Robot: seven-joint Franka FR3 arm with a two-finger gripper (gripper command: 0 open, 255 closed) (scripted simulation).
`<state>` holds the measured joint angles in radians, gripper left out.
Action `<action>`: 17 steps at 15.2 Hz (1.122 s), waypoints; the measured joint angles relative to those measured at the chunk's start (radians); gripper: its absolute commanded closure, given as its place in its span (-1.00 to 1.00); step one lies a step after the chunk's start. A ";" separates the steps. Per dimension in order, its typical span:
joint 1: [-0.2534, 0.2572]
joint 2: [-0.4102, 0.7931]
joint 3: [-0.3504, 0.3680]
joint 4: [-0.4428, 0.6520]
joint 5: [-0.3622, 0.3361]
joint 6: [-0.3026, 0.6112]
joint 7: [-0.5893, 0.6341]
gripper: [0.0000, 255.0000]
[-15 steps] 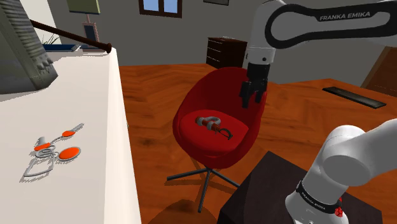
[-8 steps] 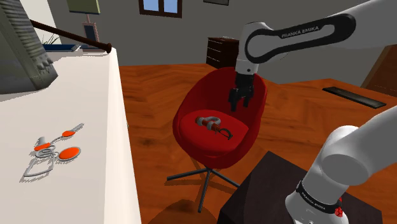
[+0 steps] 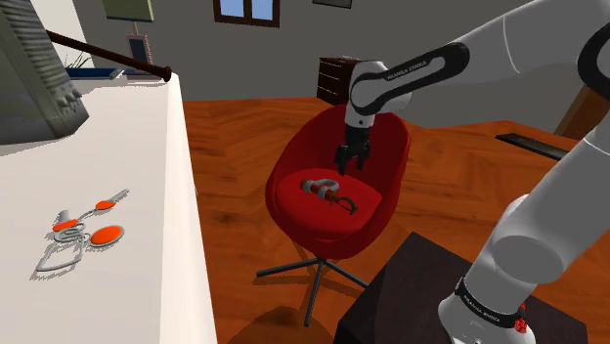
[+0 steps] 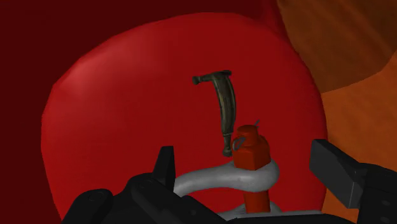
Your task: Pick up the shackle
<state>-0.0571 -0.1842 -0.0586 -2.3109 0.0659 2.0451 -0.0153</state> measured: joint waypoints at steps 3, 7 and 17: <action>-0.014 0.110 -0.022 0.064 0.012 0.047 -0.039 -1.00; -0.032 0.258 -0.041 0.147 0.039 0.113 -0.086 -1.00; -0.055 0.471 -0.045 0.270 0.085 0.201 -0.136 -1.00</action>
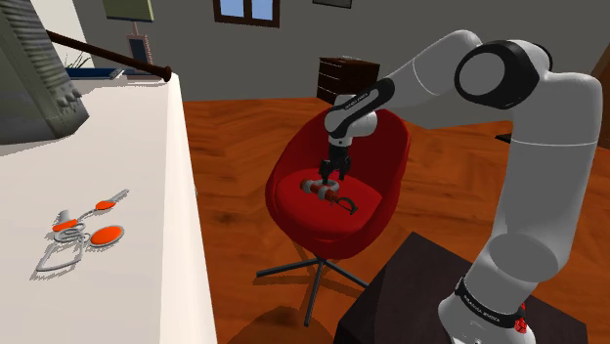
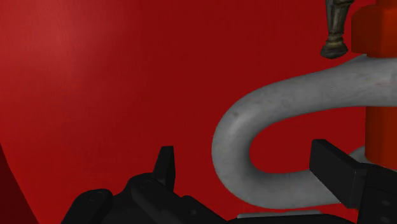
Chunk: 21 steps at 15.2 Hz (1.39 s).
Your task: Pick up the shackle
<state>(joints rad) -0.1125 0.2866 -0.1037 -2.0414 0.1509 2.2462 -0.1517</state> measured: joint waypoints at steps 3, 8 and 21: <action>-0.002 0.019 0.001 -0.008 0.005 0.026 -0.007 1.00; -0.002 0.012 -0.001 -0.009 0.003 0.026 -0.003 1.00; 0.002 -0.038 -0.003 0.013 -0.010 -0.050 0.009 1.00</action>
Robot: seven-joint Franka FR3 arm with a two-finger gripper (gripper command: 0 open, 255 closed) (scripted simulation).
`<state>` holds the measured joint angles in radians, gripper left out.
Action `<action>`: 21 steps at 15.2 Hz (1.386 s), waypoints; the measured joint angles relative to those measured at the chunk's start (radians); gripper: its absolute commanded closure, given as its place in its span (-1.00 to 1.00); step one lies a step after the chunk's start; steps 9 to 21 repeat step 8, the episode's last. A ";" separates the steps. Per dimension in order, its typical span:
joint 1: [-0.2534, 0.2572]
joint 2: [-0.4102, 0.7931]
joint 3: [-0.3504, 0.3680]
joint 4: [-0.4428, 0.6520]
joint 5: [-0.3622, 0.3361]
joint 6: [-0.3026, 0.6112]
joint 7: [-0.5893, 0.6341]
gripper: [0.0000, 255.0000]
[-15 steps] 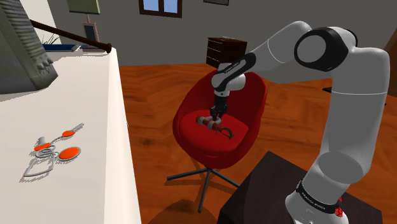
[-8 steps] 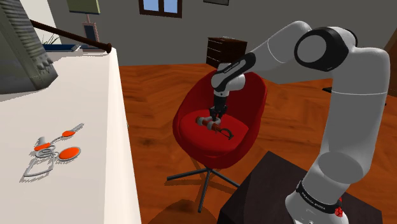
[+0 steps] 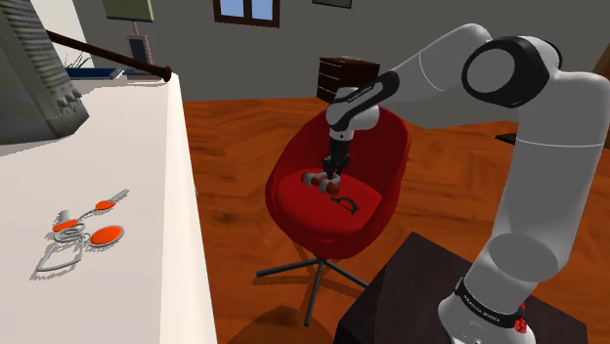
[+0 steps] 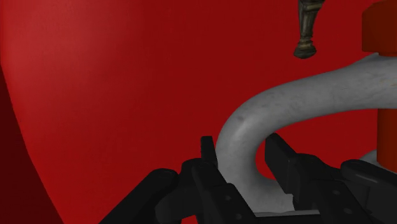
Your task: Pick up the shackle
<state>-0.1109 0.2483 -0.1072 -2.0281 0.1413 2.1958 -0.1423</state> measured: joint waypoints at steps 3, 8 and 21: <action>0.001 -0.022 -0.002 0.010 -0.005 -0.032 0.006 1.00; 0.002 -0.051 -0.003 0.038 -0.014 -0.088 0.015 1.00; 0.002 -0.051 -0.003 0.038 -0.014 -0.088 0.015 1.00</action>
